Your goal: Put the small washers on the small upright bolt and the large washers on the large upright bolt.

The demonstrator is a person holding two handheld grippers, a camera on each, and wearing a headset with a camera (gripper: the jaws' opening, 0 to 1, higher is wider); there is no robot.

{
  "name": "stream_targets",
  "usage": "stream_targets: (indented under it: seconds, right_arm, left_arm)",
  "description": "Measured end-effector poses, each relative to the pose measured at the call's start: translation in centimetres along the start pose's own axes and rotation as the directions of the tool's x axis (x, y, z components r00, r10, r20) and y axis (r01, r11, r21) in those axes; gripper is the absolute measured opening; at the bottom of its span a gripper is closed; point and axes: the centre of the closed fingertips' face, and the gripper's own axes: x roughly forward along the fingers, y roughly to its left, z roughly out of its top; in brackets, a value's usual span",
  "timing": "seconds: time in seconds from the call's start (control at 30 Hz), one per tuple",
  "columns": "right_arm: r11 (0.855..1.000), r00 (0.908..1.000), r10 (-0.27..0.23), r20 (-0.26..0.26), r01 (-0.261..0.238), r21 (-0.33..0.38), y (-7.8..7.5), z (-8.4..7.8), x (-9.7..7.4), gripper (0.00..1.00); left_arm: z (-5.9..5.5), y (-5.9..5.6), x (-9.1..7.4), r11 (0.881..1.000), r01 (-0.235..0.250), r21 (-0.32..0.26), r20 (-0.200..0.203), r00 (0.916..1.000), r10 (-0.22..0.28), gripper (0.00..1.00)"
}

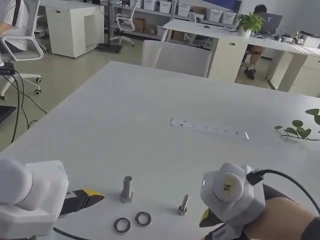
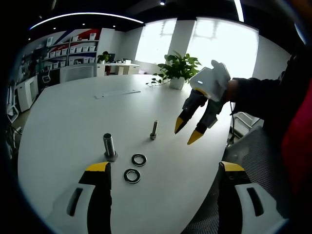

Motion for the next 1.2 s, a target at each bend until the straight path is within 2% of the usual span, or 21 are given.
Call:
stream_targets:
  seconds: [0.17, 0.4, 0.6, 0.97, 1.2]
  right_arm:
    - [1.000, 0.9999, 0.007, 0.011, -0.007, -0.030, 0.9, 1.1, -0.2, 0.31]
    - [0.998, 0.9996, 0.004, 0.028, -0.002, -0.067, 0.6, 2.9, -0.5, 0.34]
    - [0.995, 0.9986, 0.004, 0.052, 0.001, -0.099, 0.0, 5.2, -0.4, 0.36]
    - [0.989, 0.9977, 0.019, 0.065, -0.009, -0.148, -1.2, 8.8, 0.8, 0.38]
    - [0.986, 0.9980, 0.032, 0.055, -0.023, -0.163, -1.7, 9.8, 2.0, 0.38]
  left_arm:
    - [0.0, 0.0, -0.1, 1.000, -0.001, 0.001, 0.003, 1.0000, 0.001, 0.91]
    - [0.2, -0.2, -0.2, 1.000, 0.000, 0.004, 0.009, 1.0000, 0.000, 0.91]
    - [0.2, -0.3, -0.3, 1.000, -0.001, 0.006, 0.013, 0.9999, 0.001, 0.91]
    - [0.2, -0.1, -0.6, 1.000, -0.009, 0.003, 0.017, 0.9998, 0.009, 0.91]
    - [0.1, 0.1, -0.7, 1.000, -0.011, -0.001, 0.017, 0.9998, 0.011, 0.91]
